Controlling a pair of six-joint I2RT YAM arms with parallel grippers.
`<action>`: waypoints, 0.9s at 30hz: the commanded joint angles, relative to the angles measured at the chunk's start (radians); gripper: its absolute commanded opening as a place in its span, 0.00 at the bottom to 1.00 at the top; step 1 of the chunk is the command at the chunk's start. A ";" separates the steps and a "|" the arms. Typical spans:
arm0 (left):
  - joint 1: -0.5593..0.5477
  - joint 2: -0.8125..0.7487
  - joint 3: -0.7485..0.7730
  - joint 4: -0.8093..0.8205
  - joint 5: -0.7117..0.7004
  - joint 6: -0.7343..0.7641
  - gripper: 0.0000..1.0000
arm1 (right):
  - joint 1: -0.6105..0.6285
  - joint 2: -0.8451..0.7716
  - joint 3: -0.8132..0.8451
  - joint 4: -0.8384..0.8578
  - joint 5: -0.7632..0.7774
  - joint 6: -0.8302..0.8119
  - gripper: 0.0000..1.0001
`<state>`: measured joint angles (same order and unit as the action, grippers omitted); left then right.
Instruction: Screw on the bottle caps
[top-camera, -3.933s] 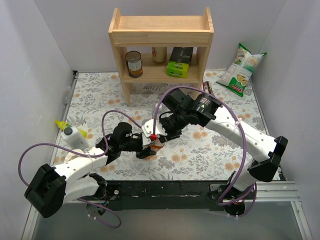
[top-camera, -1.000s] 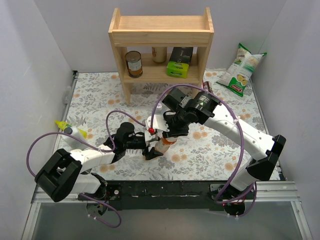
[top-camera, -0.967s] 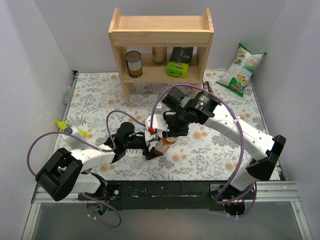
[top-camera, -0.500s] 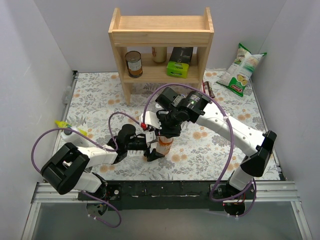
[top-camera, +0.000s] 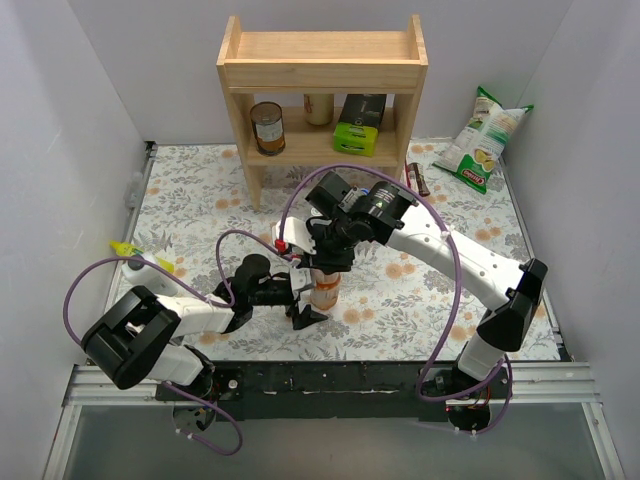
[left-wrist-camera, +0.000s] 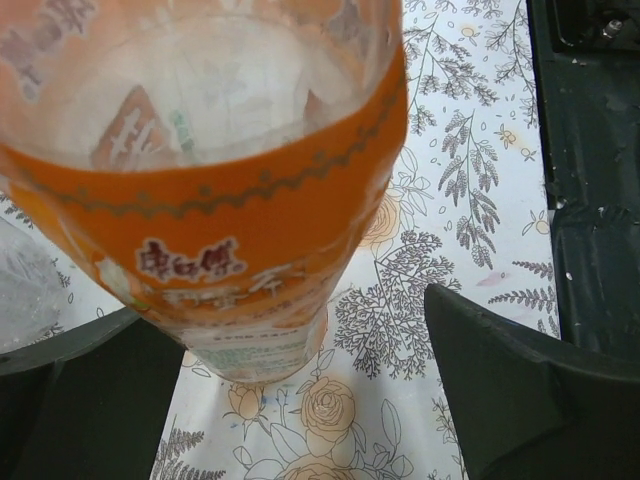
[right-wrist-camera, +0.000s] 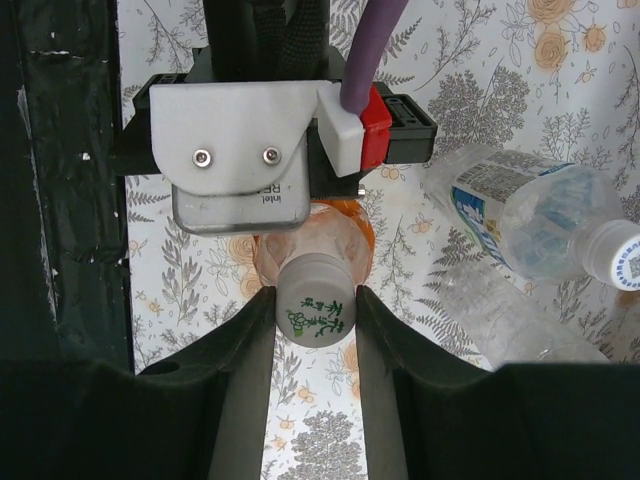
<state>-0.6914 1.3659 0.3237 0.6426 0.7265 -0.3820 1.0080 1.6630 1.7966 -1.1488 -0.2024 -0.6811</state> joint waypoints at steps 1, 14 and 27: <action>-0.005 -0.014 -0.002 -0.008 -0.033 0.009 0.98 | -0.003 0.023 0.041 0.040 0.015 0.012 0.45; -0.005 -0.017 -0.012 -0.008 -0.107 0.028 0.98 | -0.003 0.035 0.069 0.054 0.031 0.028 0.68; 0.001 -0.125 0.095 -0.314 -0.133 0.067 0.98 | -0.005 -0.046 0.146 0.121 0.026 0.031 0.92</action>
<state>-0.6910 1.2823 0.3378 0.4915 0.6136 -0.3515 1.0073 1.6962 1.9202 -1.0908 -0.1787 -0.6544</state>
